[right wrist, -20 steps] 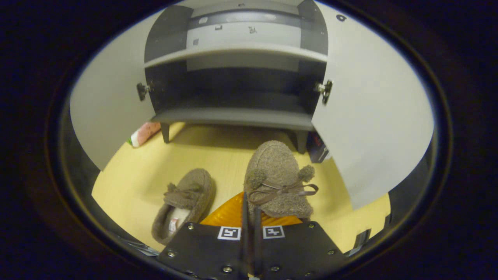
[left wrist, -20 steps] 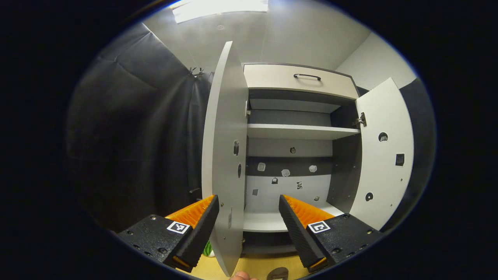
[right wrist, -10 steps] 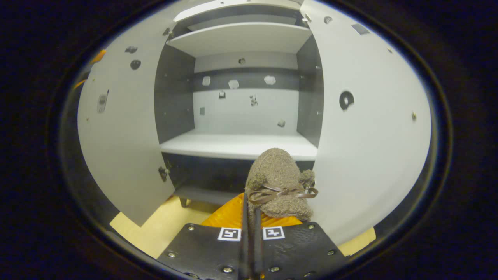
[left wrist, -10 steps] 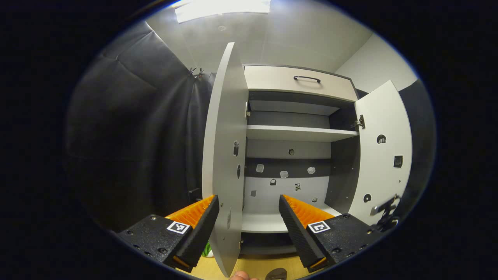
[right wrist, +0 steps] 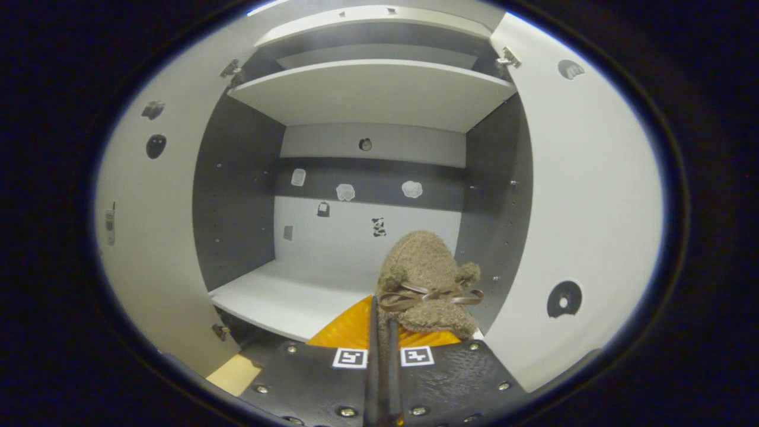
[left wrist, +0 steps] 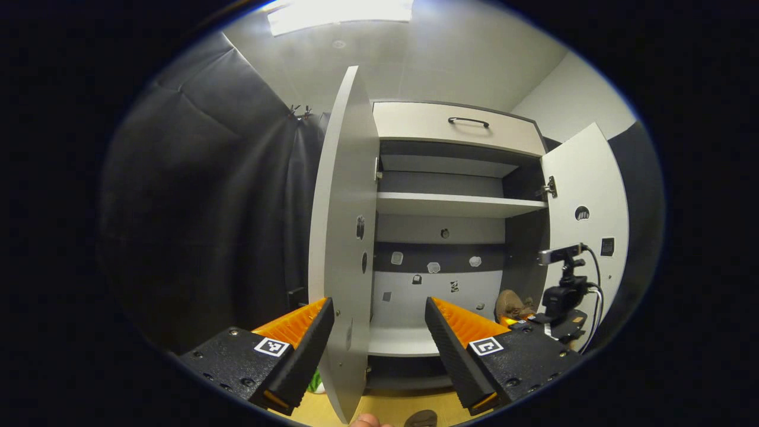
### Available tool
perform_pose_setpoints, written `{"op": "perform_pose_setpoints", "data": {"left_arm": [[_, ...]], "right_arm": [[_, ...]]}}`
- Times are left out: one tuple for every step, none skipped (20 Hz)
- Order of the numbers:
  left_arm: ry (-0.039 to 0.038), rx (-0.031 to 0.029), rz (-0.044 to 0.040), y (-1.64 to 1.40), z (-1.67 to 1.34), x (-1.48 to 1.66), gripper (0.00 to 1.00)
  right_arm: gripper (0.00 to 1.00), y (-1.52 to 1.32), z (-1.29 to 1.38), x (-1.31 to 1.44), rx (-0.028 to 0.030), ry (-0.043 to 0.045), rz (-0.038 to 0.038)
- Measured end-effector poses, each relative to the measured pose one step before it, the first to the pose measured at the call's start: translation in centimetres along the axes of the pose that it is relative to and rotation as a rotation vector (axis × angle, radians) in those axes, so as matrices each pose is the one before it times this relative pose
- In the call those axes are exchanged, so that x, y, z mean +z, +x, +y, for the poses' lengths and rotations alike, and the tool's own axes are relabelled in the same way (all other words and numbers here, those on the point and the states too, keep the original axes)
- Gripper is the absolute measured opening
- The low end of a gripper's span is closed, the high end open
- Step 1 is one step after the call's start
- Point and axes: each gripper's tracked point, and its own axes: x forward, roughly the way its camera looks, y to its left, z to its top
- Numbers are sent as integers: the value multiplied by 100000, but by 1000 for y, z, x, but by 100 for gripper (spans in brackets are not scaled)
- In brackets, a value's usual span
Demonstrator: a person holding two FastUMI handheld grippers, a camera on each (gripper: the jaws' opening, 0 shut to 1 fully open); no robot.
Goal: Grab one shoe with the right hand and put it into the shoe cabinet, grab the other shoe with the left hand and put it into the shoe cabinet; then close the right door with the right hand and the left door with the left hand.
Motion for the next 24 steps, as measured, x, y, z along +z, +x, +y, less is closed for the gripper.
{"op": "perform_pose_setpoints", "data": {"left_arm": [[48,295,-61,29,-13,-89,94],[-130,312,-162,6,14,24,94],[-141,377,-84,50,2,72,94],[21,457,26,34,8,-22,94],[388,496,50,61,25,-78,94],[695,66,52,23,-46,-29,94],[553,-87,138,58,-61,-41,94],[60,194,389,30,13,-109,94],[-331,65,-696,-73,50,145,94],[-1170,-158,-452,200,-9,182,93],[-711,188,10,10,-30,-33,93],[88,97,-131,94,39,20,93],[781,517,364,52,19,-147,93],[1003,604,281,137,10,-99,93],[922,457,13,-100,-14,54,93],[505,365,210,79,-15,-75,93],[230,334,76,49,-20,26,93],[-89,213,-62,-27,-28,69,93],[-51,176,-95,4,-28,-62,93],[-106,214,-114,-12,84,48,93],[176,265,20,1,42,-61,93],[254,200,166,66,13,-34,93],[98,152,7,32,40,31,93],[-8,122,-89,-46,-44,51,93]], "right_arm": [[6,1183,-176,172,-178,-1103,175],[6,1269,-216,116,-282,-291,470],[6,1358,-270,-43,-348,429,866],[6,1360,-208,-235,-455,489,1682],[6,1247,-242,-383,-817,72,1698],[6,1355,-326,-494,-1105,-1364,1786],[6,1464,-436,-616,-1533,-2729,2020],[6,1172,-295,-780,-1107,-2843,2489],[6,401,-42,-427,-71,-1586,1415],[6,509,111,-414,504,-197,1626],[6,980,252,-585,342,273,1644],[6,561,-2,-393,-192,-170,1193],[6,342,289,-339,178,-528,869],[6,336,391,-218,453,-663,454],[6,169,359,-231,445,-713,485],[6,257,166,-261,1,-132,733],[6,297,172,-370,85,458,1312],[6,198,-79,-121,-457,692,745],[6,117,-368,12,-1480,524,250],[8,575,-233,45,-471,308,42],[14,-441,187,-204,1097,725,632],[17,-49,90,56,471,391,231],[17,-32,97,-46,580,255,252],[21,165,74,-37,837,-60,275]]}}
